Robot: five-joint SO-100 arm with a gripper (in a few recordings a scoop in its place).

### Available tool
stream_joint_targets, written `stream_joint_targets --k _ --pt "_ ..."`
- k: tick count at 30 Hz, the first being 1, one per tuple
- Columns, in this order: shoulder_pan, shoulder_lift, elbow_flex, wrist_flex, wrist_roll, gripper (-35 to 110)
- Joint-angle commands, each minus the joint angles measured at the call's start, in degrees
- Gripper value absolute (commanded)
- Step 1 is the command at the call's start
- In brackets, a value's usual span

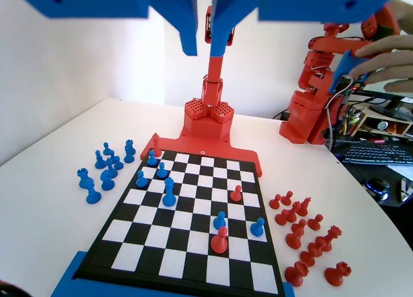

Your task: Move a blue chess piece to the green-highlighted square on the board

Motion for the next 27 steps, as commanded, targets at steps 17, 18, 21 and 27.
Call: stream_joint_targets --k 17,18,21,27 --pt "0.2 0.2 -0.4 -0.2 -0.4 12" --pt "0.1 0.2 -0.4 -0.1 -0.4 11" --pt "0.0 0.2 -0.5 -0.1 -0.4 11" --pt "0.1 0.0 -0.5 0.0 -0.4 6"
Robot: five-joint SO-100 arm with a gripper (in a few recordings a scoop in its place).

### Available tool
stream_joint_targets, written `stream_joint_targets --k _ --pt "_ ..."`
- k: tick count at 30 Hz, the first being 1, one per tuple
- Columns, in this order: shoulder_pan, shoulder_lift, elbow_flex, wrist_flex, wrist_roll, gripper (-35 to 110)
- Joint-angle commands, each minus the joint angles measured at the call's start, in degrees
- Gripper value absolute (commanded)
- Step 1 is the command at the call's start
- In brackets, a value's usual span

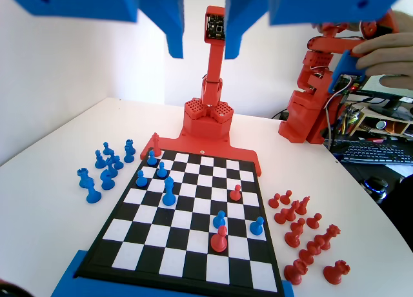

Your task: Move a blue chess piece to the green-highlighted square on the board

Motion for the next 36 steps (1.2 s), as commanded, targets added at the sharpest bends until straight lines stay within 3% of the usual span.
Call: stream_joint_targets --k 1,8,19,36 --pt "0.1 0.1 -0.5 0.1 -0.4 5" --pt "-1.3 -3.3 -2.6 -0.1 -0.8 1" --pt "-3.7 -26.6 -18.8 1.0 0.6 5" --pt "-4.5 -56.6 -17.6 -17.8 10.6 9"
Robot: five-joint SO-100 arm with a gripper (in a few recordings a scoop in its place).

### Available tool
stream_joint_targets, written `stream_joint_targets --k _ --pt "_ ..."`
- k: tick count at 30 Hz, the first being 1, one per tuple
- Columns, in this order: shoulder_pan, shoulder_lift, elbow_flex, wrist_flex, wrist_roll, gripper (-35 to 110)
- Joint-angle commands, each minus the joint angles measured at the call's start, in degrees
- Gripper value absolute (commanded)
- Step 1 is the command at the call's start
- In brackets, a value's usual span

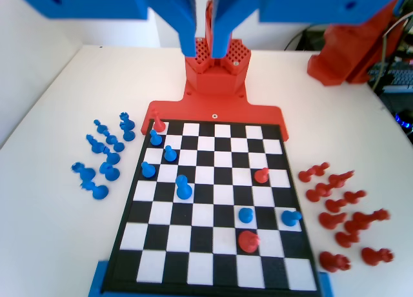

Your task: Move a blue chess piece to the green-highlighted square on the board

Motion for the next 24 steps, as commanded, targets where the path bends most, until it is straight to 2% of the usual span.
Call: stream_joint_targets --k 1,11,24 --pt "-1.4 -1.8 2.7 -4.1 2.7 9" --pt "-2.0 -14.0 11.4 -13.6 10.9 13" --pt "-5.8 -21.3 16.2 -22.4 11.6 16"
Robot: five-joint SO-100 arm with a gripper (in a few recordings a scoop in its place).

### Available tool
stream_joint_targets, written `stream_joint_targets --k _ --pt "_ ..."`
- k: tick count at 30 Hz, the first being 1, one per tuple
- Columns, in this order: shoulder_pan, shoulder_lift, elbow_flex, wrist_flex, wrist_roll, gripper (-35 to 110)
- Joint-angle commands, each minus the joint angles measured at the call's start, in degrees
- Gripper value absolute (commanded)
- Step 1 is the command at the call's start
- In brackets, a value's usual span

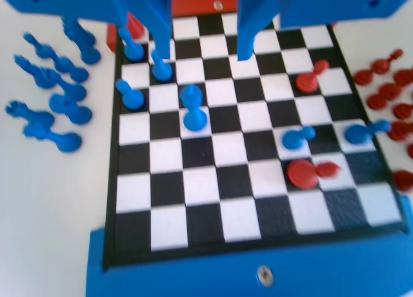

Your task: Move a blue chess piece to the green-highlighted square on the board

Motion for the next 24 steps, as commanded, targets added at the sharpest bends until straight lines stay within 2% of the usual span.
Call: stream_joint_targets --k 1,24 --pt "-2.0 0.4 0.7 -1.3 -0.3 16" --pt "-4.7 -8.2 3.3 -8.8 -0.3 16"
